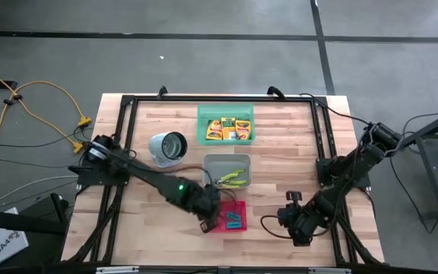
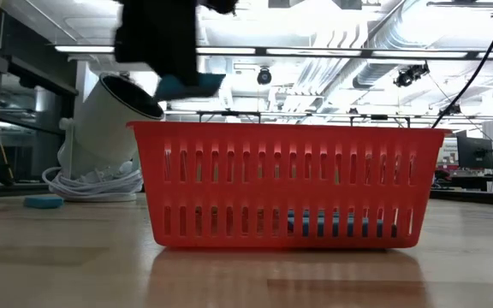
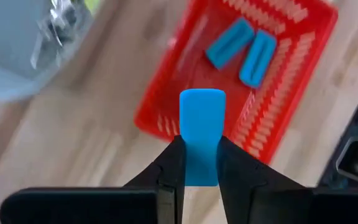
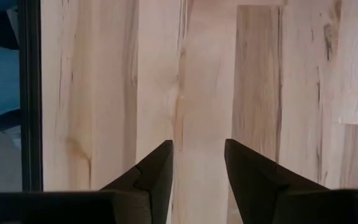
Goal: Pick & Place School Supplies
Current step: Put the blue eraser into the red bin
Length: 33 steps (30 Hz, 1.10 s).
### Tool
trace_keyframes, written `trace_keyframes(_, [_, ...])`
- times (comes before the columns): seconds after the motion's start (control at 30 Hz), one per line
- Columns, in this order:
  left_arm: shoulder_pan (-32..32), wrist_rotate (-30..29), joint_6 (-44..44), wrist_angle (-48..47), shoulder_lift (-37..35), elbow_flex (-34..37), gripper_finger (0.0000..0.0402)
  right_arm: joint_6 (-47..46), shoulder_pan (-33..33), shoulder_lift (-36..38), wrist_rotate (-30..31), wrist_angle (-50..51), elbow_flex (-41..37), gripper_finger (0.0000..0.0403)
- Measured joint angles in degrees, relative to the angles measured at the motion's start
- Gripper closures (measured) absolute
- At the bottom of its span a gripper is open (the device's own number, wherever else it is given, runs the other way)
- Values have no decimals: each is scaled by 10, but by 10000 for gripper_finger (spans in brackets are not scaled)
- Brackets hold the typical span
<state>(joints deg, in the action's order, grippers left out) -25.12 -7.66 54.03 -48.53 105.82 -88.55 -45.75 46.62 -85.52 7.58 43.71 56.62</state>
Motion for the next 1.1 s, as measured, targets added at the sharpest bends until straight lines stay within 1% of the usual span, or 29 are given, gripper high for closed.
trace_keyframes(0.17, [31, 10, -54, 45, 0, 0, 341, -12, 17, 0, 14, 0, 0, 266])
trace_keyframes(0.27, [42, 25, -95, 79, 0, 0, 341, -12, 26, 0, 28, 0, 0, 266])
trace_keyframes(0.37, [46, 44, -131, 104, 8, 0, 341, -22, 31, 0, 38, 2, 0, 266])
trace_keyframes(0.5, [43, 56, -167, 108, 25, 0, 341, -27, 36, 0, 43, 9, 0, 266])
trace_keyframes(0.67, [47, 76, -174, 109, 53, 0, 341, -27, 36, 0, 45, 14, 0, 266])
trace_keyframes(0.83, [49, 88, -201, 108, 77, 0, 340, -27, 36, 0, 45, 15, 0, 266])
trace_keyframes(1.1, [56, 103, -211, 106, 89, 0, 317, -27, 36, 0, 45, 15, 0, 266])
